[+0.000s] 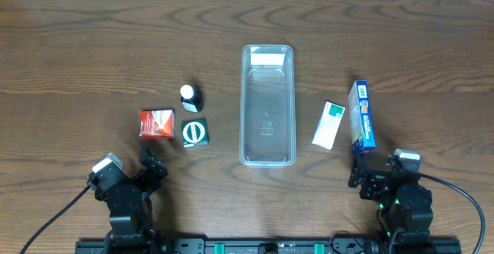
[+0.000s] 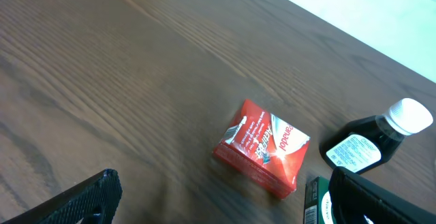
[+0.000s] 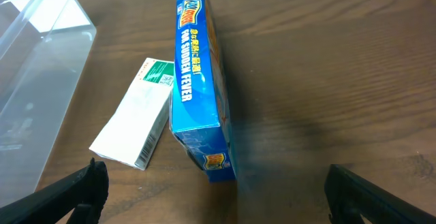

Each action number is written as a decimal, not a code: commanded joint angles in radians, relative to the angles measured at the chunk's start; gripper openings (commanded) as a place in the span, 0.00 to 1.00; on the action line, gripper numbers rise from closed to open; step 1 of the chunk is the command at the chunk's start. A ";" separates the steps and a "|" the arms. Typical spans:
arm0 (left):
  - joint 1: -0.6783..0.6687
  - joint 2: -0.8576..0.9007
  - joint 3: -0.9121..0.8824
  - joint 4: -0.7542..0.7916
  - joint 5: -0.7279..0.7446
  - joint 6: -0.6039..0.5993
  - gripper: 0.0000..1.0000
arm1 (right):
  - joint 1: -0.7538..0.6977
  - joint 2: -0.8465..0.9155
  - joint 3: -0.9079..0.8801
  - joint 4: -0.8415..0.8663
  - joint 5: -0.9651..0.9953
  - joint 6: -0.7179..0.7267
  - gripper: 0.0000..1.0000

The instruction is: Pack container

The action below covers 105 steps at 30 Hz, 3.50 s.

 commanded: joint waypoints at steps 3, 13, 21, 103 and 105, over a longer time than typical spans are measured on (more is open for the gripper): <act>0.007 -0.006 -0.019 0.000 -0.006 0.013 0.98 | -0.005 -0.008 -0.002 0.016 -0.035 -0.012 0.99; 0.007 -0.006 -0.019 0.000 -0.006 0.013 0.98 | -0.005 0.068 0.116 0.130 -0.220 0.022 0.99; 0.007 -0.006 -0.019 0.000 -0.006 0.013 0.98 | -0.007 0.595 0.512 0.005 -0.153 0.020 0.99; 0.007 -0.006 -0.019 0.000 -0.006 0.013 0.98 | 0.390 1.467 1.256 -0.170 -0.142 0.249 0.11; 0.007 -0.006 -0.019 0.000 -0.006 0.013 0.98 | 0.427 1.526 1.256 -0.124 -0.126 0.257 0.13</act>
